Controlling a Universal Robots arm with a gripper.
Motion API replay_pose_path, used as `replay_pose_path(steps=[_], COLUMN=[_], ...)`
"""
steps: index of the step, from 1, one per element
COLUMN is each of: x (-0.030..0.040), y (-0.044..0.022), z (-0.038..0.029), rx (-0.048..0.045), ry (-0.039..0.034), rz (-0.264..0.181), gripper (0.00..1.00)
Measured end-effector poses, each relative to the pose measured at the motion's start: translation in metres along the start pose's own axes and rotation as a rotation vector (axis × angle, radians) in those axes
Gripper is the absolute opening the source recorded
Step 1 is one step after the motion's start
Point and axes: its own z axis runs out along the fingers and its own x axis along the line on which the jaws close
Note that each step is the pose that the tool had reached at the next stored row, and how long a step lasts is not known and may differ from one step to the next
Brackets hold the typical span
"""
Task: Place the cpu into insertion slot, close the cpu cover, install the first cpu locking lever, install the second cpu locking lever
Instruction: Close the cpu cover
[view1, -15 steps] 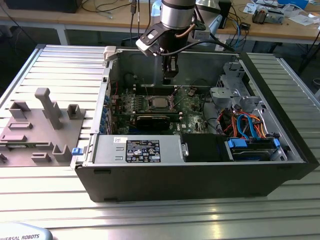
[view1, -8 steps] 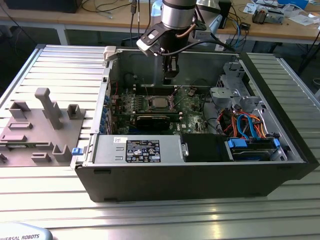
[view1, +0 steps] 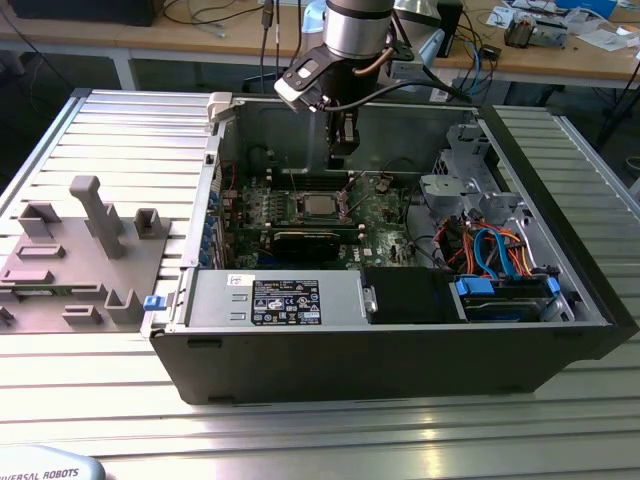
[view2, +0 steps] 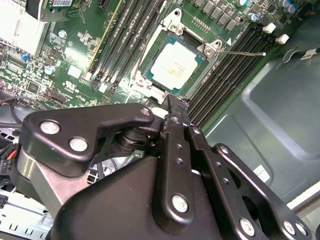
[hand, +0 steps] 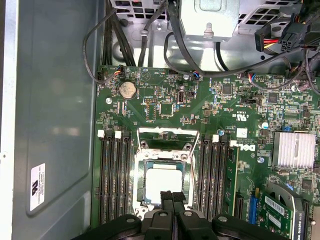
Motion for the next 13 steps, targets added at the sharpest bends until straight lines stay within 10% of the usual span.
replay_pose_path(steps=[13], x=[-0.0001], y=[0.0037], z=[0.0010], rx=[0.0000], ry=[-0.0001], rz=[0.000], gripper=[0.11])
